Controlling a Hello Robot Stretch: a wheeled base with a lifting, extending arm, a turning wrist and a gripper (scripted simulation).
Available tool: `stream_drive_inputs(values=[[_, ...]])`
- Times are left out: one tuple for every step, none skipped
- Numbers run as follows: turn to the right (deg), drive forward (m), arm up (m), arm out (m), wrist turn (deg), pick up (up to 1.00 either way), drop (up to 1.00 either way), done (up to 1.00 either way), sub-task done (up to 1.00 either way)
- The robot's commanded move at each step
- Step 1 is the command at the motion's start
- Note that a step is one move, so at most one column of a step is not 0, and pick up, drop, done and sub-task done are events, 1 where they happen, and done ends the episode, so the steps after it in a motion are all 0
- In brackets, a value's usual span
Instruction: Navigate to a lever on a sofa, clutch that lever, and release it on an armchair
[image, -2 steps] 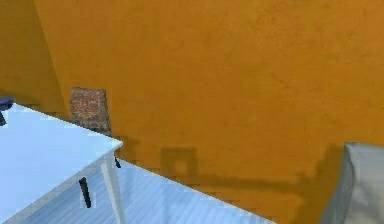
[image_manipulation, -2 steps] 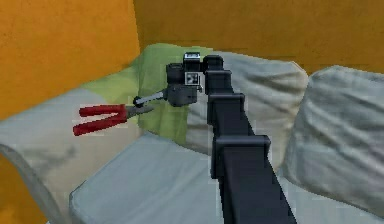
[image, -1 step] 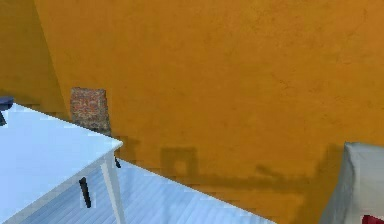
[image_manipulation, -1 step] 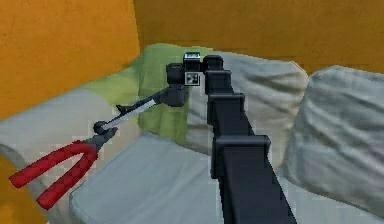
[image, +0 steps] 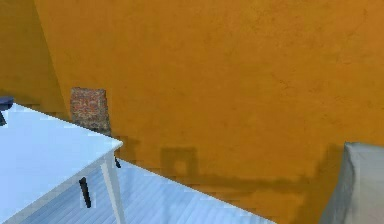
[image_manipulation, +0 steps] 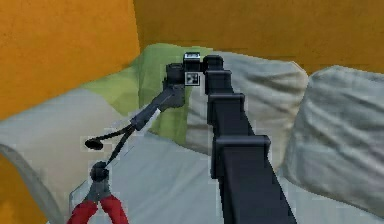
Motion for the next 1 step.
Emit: stream_drive_inputs(values=[[0.0, 0.0, 0.0, 0.0, -9.0, 0.0, 0.0, 0.0, 0.0]])
